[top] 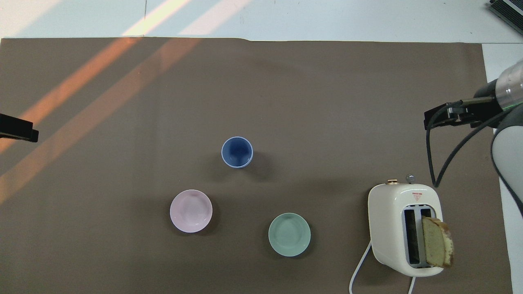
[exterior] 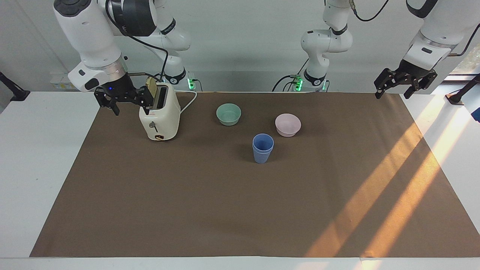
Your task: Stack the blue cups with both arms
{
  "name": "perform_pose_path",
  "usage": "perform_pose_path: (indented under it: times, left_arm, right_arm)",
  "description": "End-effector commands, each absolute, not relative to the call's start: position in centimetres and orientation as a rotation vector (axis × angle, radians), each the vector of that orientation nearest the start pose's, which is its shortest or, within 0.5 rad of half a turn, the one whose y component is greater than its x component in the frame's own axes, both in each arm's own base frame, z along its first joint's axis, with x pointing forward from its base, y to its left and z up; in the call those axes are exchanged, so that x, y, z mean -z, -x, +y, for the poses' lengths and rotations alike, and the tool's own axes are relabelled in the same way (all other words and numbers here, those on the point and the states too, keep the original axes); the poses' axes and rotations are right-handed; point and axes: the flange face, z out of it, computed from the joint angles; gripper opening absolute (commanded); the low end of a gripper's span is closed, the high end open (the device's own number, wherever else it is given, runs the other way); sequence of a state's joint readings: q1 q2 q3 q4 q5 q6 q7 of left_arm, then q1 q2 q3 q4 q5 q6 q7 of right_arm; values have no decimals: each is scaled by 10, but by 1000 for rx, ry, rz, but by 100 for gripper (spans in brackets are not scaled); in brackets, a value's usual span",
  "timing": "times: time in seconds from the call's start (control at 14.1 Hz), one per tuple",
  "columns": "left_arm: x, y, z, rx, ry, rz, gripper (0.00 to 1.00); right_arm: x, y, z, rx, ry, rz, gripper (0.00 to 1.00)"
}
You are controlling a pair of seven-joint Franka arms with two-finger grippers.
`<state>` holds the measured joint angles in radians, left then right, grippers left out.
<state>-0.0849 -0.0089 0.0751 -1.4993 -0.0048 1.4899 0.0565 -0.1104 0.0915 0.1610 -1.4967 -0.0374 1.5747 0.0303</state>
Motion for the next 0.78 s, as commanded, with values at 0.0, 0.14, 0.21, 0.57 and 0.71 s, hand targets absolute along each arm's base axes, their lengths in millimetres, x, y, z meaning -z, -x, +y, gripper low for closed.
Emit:
perform_pose_path:
  times: [0.0, 0.14, 0.21, 0.57, 0.71]
  left_arm:
    - [-660, -542, 5, -8, 3168, 77, 100]
    - [-660, -542, 5, -5, 3180, 81, 100]
    - [-660, -542, 5, -2, 3180, 81, 100]
    - [-660, -542, 4, -5, 3179, 84, 100]
    - [-660, -542, 5, -5, 3180, 81, 100]
  right_arm:
    - [-611, -575, 19, 9, 3151, -49, 100]
    - [-611, -575, 18, 7, 3151, -46, 100]
    - [-611, -575, 17, 7, 3151, -44, 100]
    - [-613, -576, 17, 9, 3151, -44, 100]
    - [-613, -576, 17, 14, 3151, -44, 100]
